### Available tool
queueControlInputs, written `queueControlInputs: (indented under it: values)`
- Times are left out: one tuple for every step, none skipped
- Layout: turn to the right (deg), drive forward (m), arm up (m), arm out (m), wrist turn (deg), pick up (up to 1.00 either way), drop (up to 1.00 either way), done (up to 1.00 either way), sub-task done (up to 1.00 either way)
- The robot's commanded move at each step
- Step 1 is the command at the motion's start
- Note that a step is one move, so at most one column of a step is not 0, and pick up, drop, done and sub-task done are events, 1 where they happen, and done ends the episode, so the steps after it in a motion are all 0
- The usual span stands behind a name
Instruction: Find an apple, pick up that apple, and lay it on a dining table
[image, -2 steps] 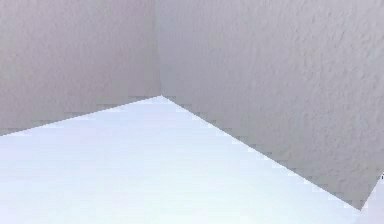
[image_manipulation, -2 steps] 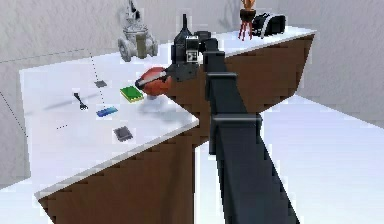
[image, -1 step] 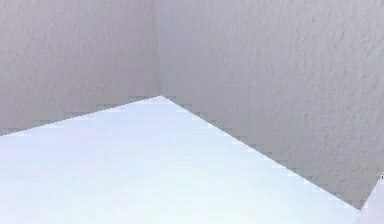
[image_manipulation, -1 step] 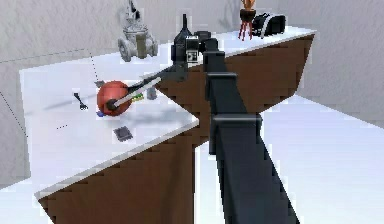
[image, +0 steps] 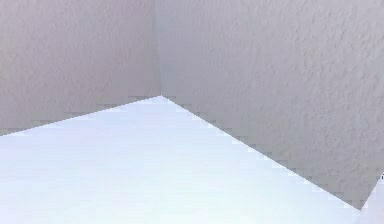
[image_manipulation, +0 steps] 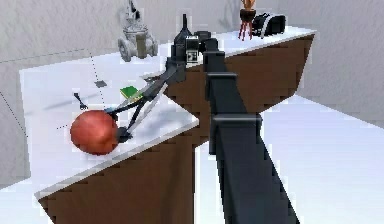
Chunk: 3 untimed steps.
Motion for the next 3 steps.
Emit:
queueControlInputs:
  values:
    - [0.0,0.00,0.00,0.00,-3.0,0.00,0.00,0.00,0.00]
    - [0.0,0.00,0.00,-0.44,0.0,0.00,0.00,0.00,0.00]
    - [-45.0,0.00,0.00,0.00,0.0,0.00,0.00,0.00,0.00]
